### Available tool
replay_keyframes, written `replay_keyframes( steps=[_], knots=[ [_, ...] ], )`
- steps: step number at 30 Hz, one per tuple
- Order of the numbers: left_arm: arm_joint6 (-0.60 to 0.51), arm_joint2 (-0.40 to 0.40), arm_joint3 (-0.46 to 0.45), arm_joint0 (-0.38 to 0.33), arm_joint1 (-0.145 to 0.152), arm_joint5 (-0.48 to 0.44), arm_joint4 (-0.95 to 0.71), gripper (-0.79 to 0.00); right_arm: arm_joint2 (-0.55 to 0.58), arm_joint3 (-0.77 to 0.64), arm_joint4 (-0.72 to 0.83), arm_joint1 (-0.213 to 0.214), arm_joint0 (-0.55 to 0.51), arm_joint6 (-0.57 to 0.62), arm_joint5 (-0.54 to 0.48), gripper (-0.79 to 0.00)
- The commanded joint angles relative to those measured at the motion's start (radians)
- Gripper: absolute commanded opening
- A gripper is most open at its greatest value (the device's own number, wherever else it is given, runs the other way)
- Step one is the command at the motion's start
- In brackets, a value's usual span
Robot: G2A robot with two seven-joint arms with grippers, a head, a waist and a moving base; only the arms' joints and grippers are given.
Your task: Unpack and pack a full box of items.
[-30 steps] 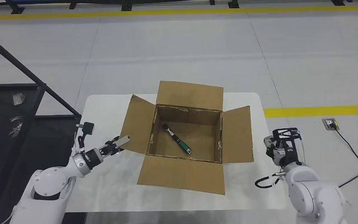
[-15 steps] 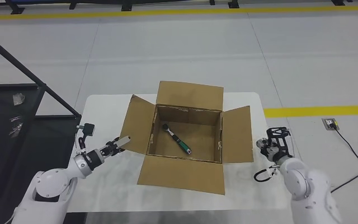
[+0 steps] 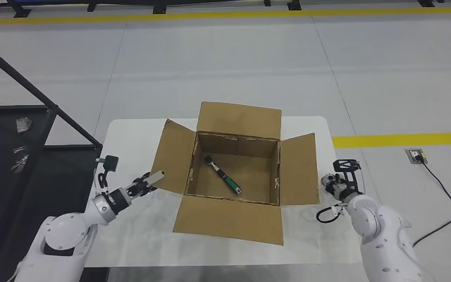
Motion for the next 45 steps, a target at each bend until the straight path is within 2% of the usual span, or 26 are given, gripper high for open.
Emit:
replay_keyframes(
  steps=[1,3,4,6,8,9,10,11,16,19,23,29,31,33,35,38,40,42,45],
  knots=[
    [-0.001,-0.001,0.001,0.002,0.001,-0.002,-0.001,0.000,-0.006,0.014,0.001,0.001,0.007,-0.007,0.003,-0.785],
    [0.001,-0.001,0.002,0.004,0.001,-0.002,-0.003,0.000,-0.009,0.026,0.005,0.003,0.011,-0.013,0.003,-0.785],
    [0.001,-0.001,0.002,0.004,0.001,-0.002,-0.003,0.000,-0.011,0.031,0.006,0.003,0.012,-0.015,0.002,-0.748],
    [0.003,-0.002,0.002,0.005,0.002,-0.002,-0.004,0.000,-0.013,0.036,0.011,0.005,0.015,-0.017,0.002,-0.496],
    [0.005,-0.001,0.001,0.006,0.002,-0.004,-0.006,0.000,-0.015,0.038,0.015,0.007,0.016,-0.019,0.004,-0.400],
    [0.005,-0.001,0.001,0.006,0.002,-0.004,-0.007,0.000,-0.016,0.036,0.017,0.008,0.015,-0.020,0.002,-0.209],
    [0.004,-0.001,0.000,0.007,0.002,-0.005,-0.006,0.000,-0.016,0.032,0.019,0.009,0.013,-0.019,0.002,-0.058],
    [0.003,-0.001,0.000,0.007,0.003,-0.006,-0.006,0.000,-0.015,0.025,0.021,0.010,0.010,-0.020,0.004,0.000],
    [0.001,-0.004,0.000,0.010,0.004,-0.010,-0.010,0.000,0.006,-0.060,0.032,0.017,-0.028,-0.029,0.021,0.000],
    [-0.002,-0.008,-0.001,0.012,0.006,-0.011,-0.012,0.000,0.028,-0.190,0.022,0.023,-0.078,-0.019,0.048,0.000],
    [-0.005,-0.013,-0.003,0.015,0.007,-0.013,-0.016,0.000,0.066,-0.477,0.017,0.029,-0.185,0.007,0.073,0.000],
    [-0.006,-0.013,-0.004,0.017,0.009,-0.016,-0.020,0.000,0.051,-0.950,-0.106,0.031,-0.324,0.110,0.166,0.000],
    [-0.002,-0.009,-0.005,0.014,0.008,-0.012,-0.017,0.000,0.015,-1.053,-0.135,0.031,-0.338,0.127,0.153,0.000],
    [0.002,-0.004,-0.008,0.013,0.008,-0.013,-0.018,0.000,-0.045,-1.102,-0.146,0.033,-0.319,0.157,0.089,0.000],
    [0.007,-0.003,-0.010,0.014,0.007,-0.016,-0.025,0.000,-0.121,-1.098,-0.177,0.034,-0.259,0.224,0.046,0.000],
    [0.015,-0.006,-0.009,0.018,0.007,-0.023,-0.037,0.000,-0.280,-0.996,-0.154,0.026,-0.111,0.328,-0.003,0.000],
    [0.019,-0.011,-0.008,0.024,0.008,-0.029,-0.044,0.000,-0.385,-0.866,-0.121,0.013,0.017,0.399,-0.016,0.000],
    [0.022,-0.019,-0.008,0.032,0.009,-0.034,-0.050,0.000,-0.491,-0.724,-0.095,-0.006,0.141,0.448,0.013,0.000],
    [0.026,-0.028,-0.010,0.043,0.010,-0.037,-0.057,0.000,-0.615,-0.502,-0.010,-0.042,0.300,0.466,0.075,0.000]
  ],
)
